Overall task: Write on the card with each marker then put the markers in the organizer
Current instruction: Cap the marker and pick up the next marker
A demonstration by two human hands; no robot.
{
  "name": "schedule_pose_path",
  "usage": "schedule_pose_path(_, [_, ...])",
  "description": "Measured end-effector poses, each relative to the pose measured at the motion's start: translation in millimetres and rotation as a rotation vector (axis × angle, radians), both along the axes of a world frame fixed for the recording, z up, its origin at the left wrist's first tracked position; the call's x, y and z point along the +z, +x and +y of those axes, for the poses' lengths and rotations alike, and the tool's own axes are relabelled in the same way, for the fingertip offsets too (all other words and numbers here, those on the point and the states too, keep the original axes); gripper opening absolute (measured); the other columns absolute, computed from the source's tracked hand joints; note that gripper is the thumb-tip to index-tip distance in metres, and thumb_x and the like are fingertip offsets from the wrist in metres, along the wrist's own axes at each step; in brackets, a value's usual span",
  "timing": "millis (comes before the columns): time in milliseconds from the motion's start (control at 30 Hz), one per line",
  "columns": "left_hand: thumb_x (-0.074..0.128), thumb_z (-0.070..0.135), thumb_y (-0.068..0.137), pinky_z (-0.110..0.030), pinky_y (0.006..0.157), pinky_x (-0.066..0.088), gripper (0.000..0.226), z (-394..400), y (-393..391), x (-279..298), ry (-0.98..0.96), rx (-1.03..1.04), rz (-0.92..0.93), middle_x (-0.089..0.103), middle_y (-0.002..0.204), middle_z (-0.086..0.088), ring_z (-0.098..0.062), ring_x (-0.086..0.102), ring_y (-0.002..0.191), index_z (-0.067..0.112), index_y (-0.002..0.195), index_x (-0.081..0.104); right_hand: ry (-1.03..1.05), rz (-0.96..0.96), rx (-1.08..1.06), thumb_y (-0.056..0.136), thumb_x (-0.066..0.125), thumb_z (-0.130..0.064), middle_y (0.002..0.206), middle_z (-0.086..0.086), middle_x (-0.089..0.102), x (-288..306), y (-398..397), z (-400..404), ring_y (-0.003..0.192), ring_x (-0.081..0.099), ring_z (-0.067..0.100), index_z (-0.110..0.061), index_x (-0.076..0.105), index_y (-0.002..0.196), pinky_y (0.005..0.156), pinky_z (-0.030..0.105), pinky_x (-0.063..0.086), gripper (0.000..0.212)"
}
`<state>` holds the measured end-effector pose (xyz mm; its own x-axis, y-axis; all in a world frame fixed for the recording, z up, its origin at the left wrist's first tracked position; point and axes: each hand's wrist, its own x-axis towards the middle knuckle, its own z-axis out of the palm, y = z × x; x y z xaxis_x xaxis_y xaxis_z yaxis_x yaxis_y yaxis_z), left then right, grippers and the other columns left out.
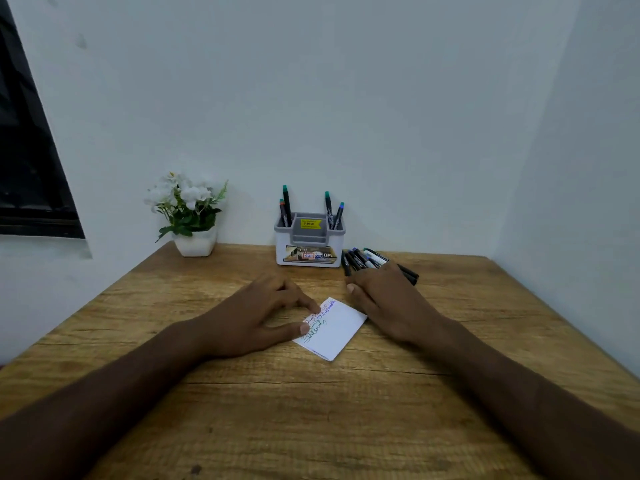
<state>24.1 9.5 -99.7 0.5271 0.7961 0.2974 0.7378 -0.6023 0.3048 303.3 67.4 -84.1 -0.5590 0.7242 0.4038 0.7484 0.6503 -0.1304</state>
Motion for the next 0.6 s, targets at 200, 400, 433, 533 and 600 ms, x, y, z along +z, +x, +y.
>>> schedule_pose_path(200, [0.053,0.061,0.104,-0.035,0.104,0.048,0.038,-2,1,5,0.004,-0.028,0.042,0.047,0.137,0.027,-0.001,0.046,0.13,0.054,0.142,0.054,0.082,0.163,-0.104,0.101,0.064,-0.026,0.088,-0.005,0.076,4,6,2,0.084,0.064,0.012,-0.023,0.079,0.103,0.076,0.031,0.049,0.015])
schedule_pose_path(400, [0.054,0.049,0.107,-0.037,0.111,0.045,0.037,-6,3,10,0.026,-0.084,0.076,0.052,0.147,0.027,-0.001,0.048,0.137,0.045,0.144,0.059,0.062,-0.119,-0.002,0.102,0.048,-0.024,0.119,-0.011,0.076,4,-5,-2,0.108,0.063,0.019,-0.032,0.079,0.116,0.1,0.042,0.047,0.034])
schedule_pose_path(433, [0.054,0.049,0.107,-0.037,0.111,0.045,0.037,-7,3,10,0.031,-0.081,0.074,0.053,0.147,0.027,-0.001,0.048,0.137,0.044,0.144,0.059,0.064,-0.071,-0.029,0.098,0.047,-0.025,0.106,-0.009,0.078,6,-4,-4,0.099,0.063,0.018,-0.03,0.081,0.104,0.096,0.042,0.049,0.035])
schedule_pose_path(533, [0.058,0.044,0.107,-0.035,0.112,0.044,0.035,-9,2,12,0.052,-0.087,0.069,0.055,0.146,0.027,0.0,0.049,0.138,0.042,0.142,0.062,0.061,0.07,-0.129,0.094,0.056,-0.027,0.081,-0.005,0.075,11,0,-10,0.086,0.062,0.019,-0.023,0.079,0.09,0.078,0.036,0.054,0.024])
schedule_pose_path(600, [0.061,0.037,0.107,-0.035,0.11,0.046,0.033,-11,4,14,0.068,-0.112,0.063,0.057,0.142,0.027,-0.001,0.052,0.135,0.041,0.139,0.062,0.037,0.054,-0.129,0.092,0.063,-0.033,0.079,-0.007,0.073,12,-2,-14,0.082,0.065,0.017,-0.024,0.076,0.091,0.075,0.032,0.054,0.016])
